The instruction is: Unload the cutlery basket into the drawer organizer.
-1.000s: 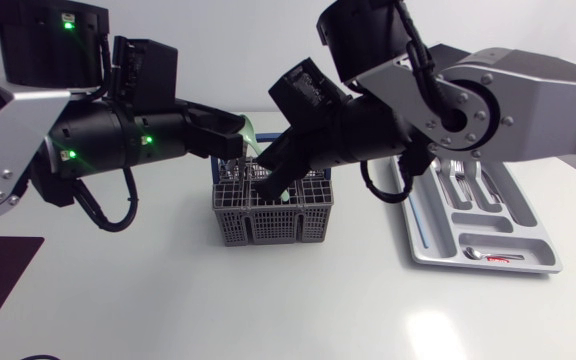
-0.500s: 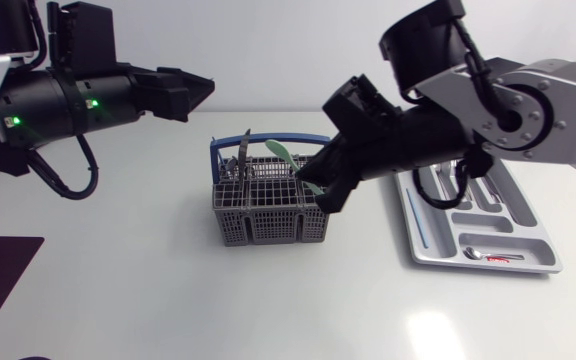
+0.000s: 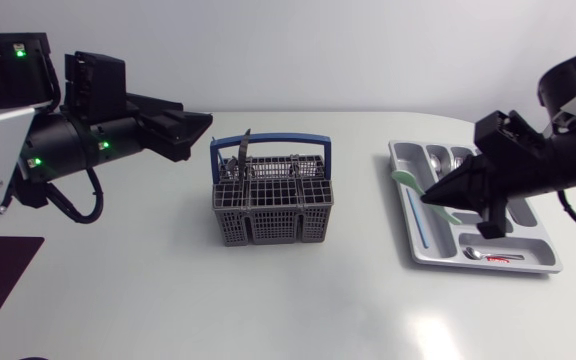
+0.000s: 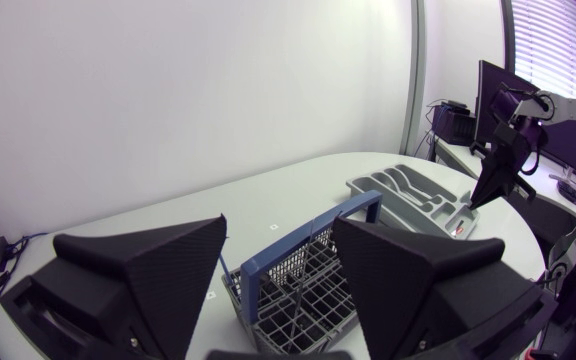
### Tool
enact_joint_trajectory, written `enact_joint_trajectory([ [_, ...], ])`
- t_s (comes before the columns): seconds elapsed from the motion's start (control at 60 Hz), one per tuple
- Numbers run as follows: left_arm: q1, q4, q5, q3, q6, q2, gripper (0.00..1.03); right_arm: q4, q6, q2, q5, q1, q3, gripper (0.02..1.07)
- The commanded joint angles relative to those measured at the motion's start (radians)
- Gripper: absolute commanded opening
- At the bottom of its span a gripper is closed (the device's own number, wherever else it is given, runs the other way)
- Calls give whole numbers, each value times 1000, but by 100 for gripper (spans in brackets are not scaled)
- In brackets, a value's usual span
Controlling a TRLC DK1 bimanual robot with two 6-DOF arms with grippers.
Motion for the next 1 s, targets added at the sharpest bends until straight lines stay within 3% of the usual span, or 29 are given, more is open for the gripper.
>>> enact_joint_trajectory([
  [0.0, 2, 17, 6, -29, 37, 20, 74, -53, -221, 38, -11, -106, -16, 11],
  [0.167, -21, 33, 0, -45, 58, 26, 74, -91, -446, 135, 30, -287, 17, 11],
  [0.45, -53, 25, -19, -45, 63, 26, 74, -53, -683, 265, 173, -431, 51, 10],
  [0.717, -79, 20, -28, -53, 84, 26, 74, 153, -756, 313, 303, -468, -27, 9],
  [0.983, -77, 19, -30, -65, 92, 12, 74, 200, -801, 336, 355, -468, -61, 9],
])
